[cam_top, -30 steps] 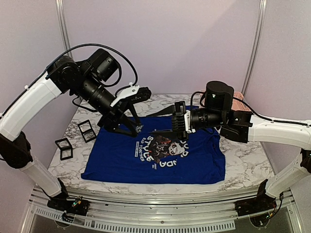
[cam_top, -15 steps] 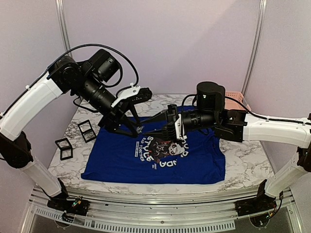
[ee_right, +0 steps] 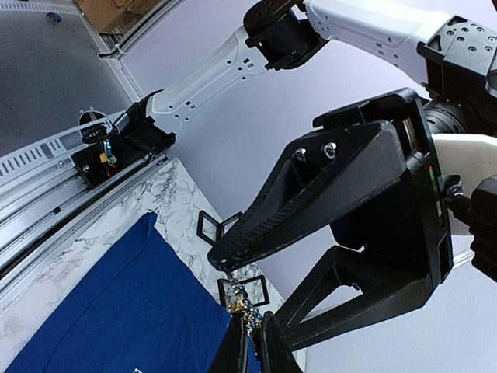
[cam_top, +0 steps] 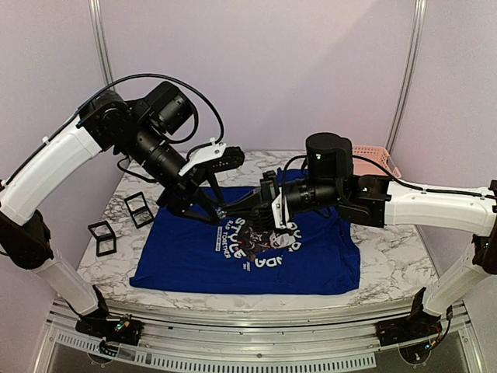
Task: Pin the brooch onto the clothing
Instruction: Pass from the left arm to the right, then move the flattened clothing to the center of the board.
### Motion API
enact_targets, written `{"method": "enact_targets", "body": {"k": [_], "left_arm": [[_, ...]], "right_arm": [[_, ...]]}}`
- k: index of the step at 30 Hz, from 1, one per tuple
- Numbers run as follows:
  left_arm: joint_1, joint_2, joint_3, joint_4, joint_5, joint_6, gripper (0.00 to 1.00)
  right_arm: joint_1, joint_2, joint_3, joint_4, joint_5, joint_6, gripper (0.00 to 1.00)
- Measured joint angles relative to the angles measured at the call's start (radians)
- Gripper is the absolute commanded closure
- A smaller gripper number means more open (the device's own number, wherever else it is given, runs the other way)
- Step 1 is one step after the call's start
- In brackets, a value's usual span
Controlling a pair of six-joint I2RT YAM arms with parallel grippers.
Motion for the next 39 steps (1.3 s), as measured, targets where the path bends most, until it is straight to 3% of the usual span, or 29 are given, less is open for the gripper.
{"method": "enact_targets", "body": {"k": [4,5,8,9,16,26,30,35,39], "left_arm": [[-0.002,0.001,0.0,-0.01,0.004,-0.001,0.73],[-0.002,0.002,0.0,-0.012,0.005,-0.001,0.62],[-0.002,0.004,0.0,-0.014,0.006,-0.005,0.08],[-0.003,0.004,0.0,-0.01,0.0,0.002,0.01],[-0.008,0.0,0.074,-0.006,-0.131,0.009,0.0],[-0.008,-0.17,0.06,0.007,-0.268,0.039,0.01],[-0.008,-0.166,0.042,0.01,-0.3,0.032,0.01],[-0.008,-0.122,0.02,0.049,-0.383,0.015,0.02],[-0.008,-0.08,-0.016,0.107,-0.469,0.007,0.08]], "right_arm": [[0.004,0.0,0.0,-0.011,0.0,-0.016,1.0],[0.004,0.0,0.0,-0.013,0.001,-0.021,1.0],[0.005,0.0,0.0,-0.014,0.002,-0.021,1.0],[0.006,0.0,0.0,-0.014,0.005,-0.006,1.0],[0.006,-0.002,-0.003,-0.004,0.074,0.144,1.0],[-0.03,-0.032,-0.034,0.041,0.15,0.528,1.0],[-0.057,-0.046,-0.034,0.038,0.217,0.697,1.0],[-0.143,-0.087,-0.045,0.01,0.27,0.885,1.0],[-0.286,-0.124,-0.074,-0.022,0.275,1.061,1.0]]}}
